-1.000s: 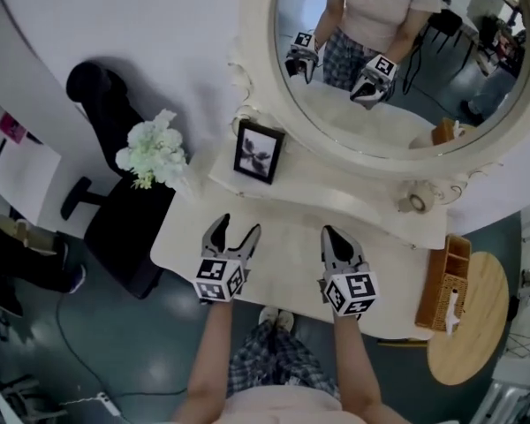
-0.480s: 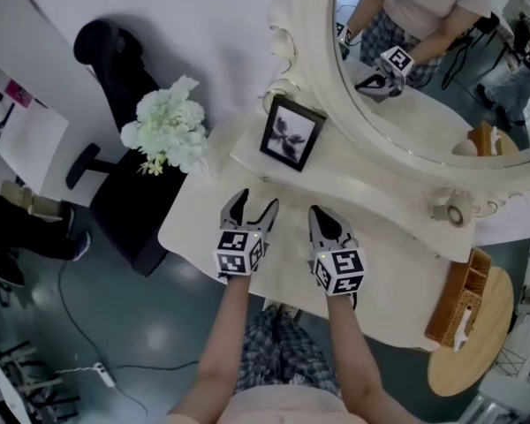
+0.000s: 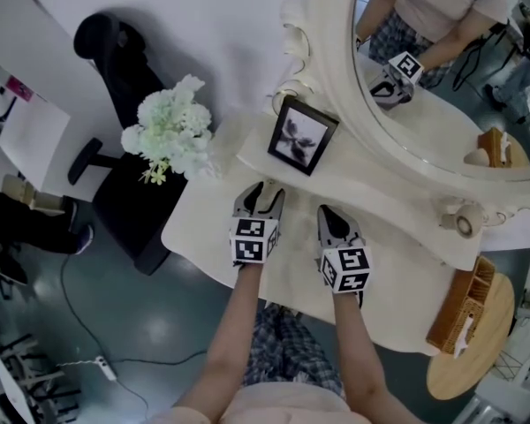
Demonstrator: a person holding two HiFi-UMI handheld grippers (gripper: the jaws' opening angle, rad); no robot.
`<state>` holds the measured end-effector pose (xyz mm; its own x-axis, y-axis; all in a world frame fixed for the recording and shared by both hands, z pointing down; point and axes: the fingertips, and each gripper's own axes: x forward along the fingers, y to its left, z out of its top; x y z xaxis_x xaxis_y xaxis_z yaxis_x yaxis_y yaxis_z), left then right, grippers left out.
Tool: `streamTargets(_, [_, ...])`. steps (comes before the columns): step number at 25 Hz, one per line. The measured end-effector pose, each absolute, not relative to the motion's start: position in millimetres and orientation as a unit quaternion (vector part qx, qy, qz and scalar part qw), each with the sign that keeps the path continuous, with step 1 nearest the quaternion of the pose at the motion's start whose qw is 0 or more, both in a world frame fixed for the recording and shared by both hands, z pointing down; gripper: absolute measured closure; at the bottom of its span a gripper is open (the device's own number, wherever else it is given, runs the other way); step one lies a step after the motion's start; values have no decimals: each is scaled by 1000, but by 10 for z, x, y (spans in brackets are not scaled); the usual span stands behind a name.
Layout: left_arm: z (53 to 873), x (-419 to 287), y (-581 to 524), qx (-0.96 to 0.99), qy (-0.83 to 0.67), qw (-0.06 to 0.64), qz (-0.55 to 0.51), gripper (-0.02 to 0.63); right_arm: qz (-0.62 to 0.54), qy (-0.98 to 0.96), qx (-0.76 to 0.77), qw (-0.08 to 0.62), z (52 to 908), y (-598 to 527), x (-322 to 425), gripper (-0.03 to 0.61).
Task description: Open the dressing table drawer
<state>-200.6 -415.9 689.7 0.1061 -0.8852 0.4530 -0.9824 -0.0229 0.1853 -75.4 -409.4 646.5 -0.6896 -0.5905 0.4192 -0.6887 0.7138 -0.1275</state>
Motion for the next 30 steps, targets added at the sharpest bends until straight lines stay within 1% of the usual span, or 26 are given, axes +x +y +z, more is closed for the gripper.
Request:
streamTargets(4, [6974, -2036, -4228, 700, -663, 234, 126, 415, 141, -907, 353, 178, 6485, -4148, -756, 563])
streamTargets(9, [6954, -2049, -4270, 697, -665, 231, 141, 472, 143, -907, 354, 180, 6509, -4179, -769, 563])
streamTargets(11, [6962, -2058, -4273, 694, -665, 234, 144, 484, 144, -906, 353, 181, 6517, -4180, -770, 563])
streamTargets(30, [6988, -2063, -4144, 685, -668, 242, 162, 500, 142, -905, 358, 183, 6488, -4134, -666, 563])
